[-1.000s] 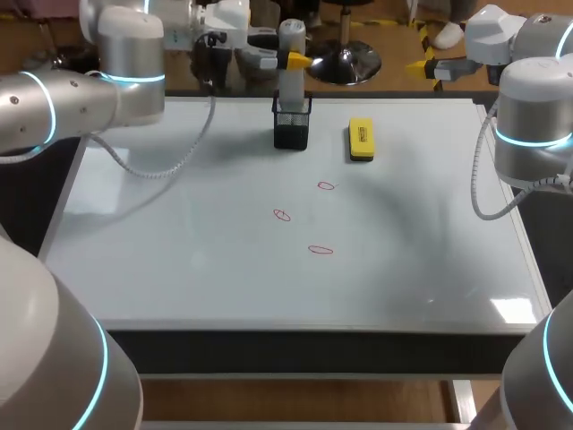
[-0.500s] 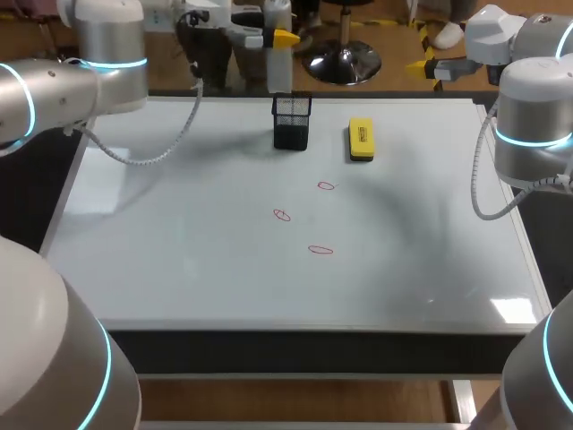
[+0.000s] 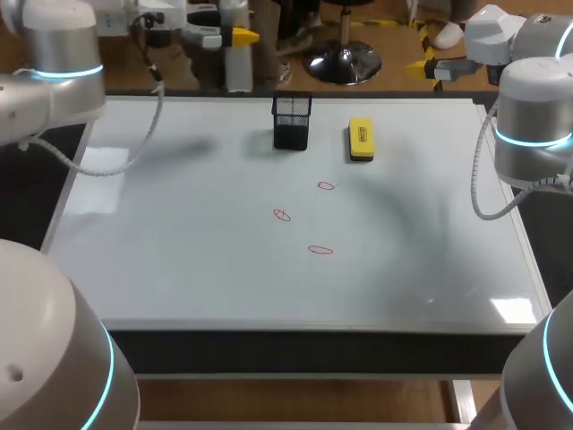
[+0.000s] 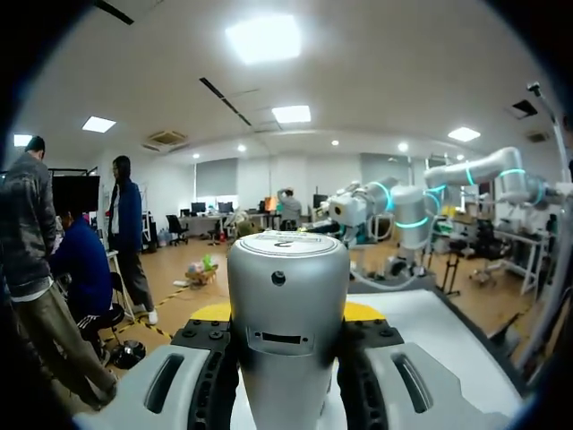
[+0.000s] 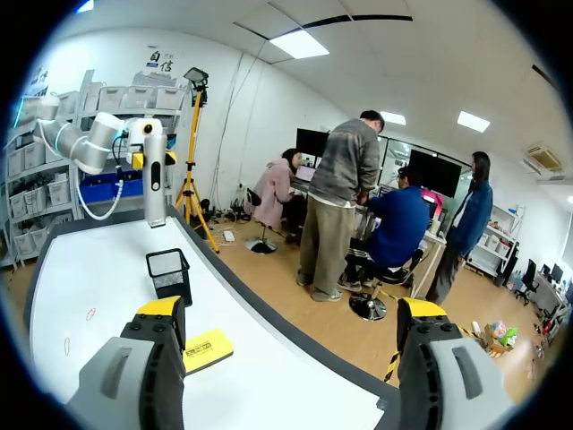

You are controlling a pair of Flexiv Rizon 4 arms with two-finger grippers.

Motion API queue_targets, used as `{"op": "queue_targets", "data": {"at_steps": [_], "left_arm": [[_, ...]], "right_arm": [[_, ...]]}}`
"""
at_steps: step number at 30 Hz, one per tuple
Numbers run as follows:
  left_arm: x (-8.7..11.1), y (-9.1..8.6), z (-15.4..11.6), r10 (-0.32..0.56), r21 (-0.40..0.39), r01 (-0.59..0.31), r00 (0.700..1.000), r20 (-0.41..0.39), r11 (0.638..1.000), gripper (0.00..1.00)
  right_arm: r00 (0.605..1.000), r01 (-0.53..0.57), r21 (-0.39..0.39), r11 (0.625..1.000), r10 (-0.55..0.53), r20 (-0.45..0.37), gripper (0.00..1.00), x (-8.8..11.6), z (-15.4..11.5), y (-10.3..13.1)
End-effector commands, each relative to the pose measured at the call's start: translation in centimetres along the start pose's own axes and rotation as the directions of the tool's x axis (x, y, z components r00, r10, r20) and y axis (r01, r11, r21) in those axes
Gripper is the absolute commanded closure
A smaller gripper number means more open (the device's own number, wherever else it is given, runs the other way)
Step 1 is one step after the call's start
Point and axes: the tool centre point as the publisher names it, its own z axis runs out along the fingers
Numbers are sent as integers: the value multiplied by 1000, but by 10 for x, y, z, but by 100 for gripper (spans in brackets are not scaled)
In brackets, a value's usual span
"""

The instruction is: Pick up the inspection probe, press it on each red-marked spot on the whiteboard one by one, put down the probe, pick up the eraser, and wipe off all the red marks.

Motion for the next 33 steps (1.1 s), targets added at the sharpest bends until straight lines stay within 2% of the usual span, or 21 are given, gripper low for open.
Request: {"op": "queue_targets", "data": {"at_steps": [1, 8, 13, 16, 29, 31, 33], "left_arm": [[15, 1, -35, 10, -8, -9, 995, 103, 1000, 100], [18, 17, -74, 0, -16, 3, 984, 180, 1000, 100], [20, 32, -97, -16, 16, 13, 977, 210, 1000, 100], [21, 40, -109, -15, 4, 14, 974, 224, 1000, 100], [23, 72, -147, -38, -50, 56, 950, 309, 997, 100], [22, 78, -151, -53, -33, 67, 947, 317, 997, 100], [20, 81, -154, -45, -63, 70, 943, 329, 996, 100]], "right_arm": [[1000, 0, 0, 1000, 0, -1, 0, 0, 0, 0], [1000, 0, 0, 1000, 0, -1, 0, 0, 0, 0], [1000, 0, 0, 1000, 0, -1, 0, 0, 0, 0], [1000, 0, 0, 1000, 0, -1, 0, 0, 0, 0], [1000, 0, 0, 1000, 0, -1, 0, 0, 0, 0], [1000, 0, 0, 1000, 0, -1, 0, 0, 0, 0], [1000, 0, 0, 1000, 0, -1, 0, 0, 0, 0]]}}
